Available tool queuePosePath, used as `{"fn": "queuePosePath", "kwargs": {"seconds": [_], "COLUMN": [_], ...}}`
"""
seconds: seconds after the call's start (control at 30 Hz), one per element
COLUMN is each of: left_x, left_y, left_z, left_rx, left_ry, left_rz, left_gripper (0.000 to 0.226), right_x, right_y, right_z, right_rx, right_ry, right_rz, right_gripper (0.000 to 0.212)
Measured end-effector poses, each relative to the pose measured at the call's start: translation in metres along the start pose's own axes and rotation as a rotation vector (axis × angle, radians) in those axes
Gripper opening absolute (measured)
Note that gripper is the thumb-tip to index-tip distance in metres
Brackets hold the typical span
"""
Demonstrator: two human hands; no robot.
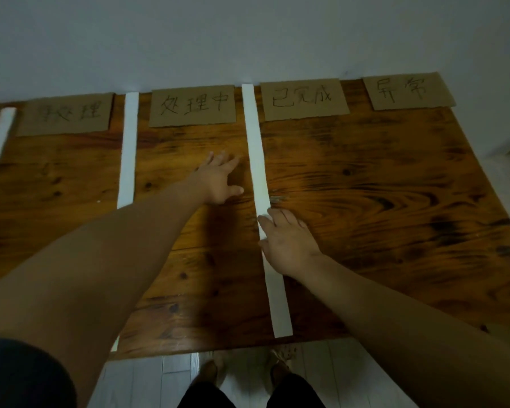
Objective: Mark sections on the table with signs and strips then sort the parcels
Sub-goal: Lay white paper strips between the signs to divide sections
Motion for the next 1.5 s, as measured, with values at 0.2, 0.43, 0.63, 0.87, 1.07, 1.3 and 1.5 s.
{"fn": "queuePosePath", "kwargs": {"seconds": [0.2,0.43,0.63,0.87,1.07,1.3,1.5], "left_x": [-0.048,-0.071,-0.059,-0.050,-0.006,0.015,0.016], "left_y": [-0.066,-0.169,-0.263,-0.297,-0.296,-0.287,-0.286], "left_z": [-0.100,-0.248,-0.392,-0.493,-0.526,-0.540,-0.536], "left_rx": [-0.090,-0.246,-0.365,-0.481,-0.561,-0.494,-0.330], "left_ry": [-0.026,-0.029,-0.097,-0.228,-0.253,-0.094,-0.056], "left_rz": [0.068,0.111,0.055,0.118,0.084,0.081,0.190], "left_gripper": [0.079,0.079,0.079,0.082,0.072,0.038,0.027], "right_x": [-0.052,-0.050,-0.011,0.041,0.090,0.138,0.157], "right_y": [0.031,0.048,0.050,0.075,0.106,0.097,0.069], "right_z": [-0.083,-0.229,-0.347,-0.438,-0.485,-0.509,-0.535], "right_rx": [-0.126,-0.170,-0.146,-0.221,-0.221,-0.140,-0.020], "right_ry": [-0.017,-0.080,-0.003,0.020,0.007,0.029,0.090], "right_rz": [0.047,0.032,0.024,-0.154,-0.242,-0.338,-0.284], "right_gripper": [0.050,0.051,0.046,0.055,0.053,0.059,0.046]}}
Point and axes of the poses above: each hand's wrist, its own y-axis towards the middle knuckle, its own x-axis out of the palm, z = x × y, the point moved 10 cm from there along y, towards the middle knuckle, and after that the axes turned 8 degrees about z, right-handed, at the moved point
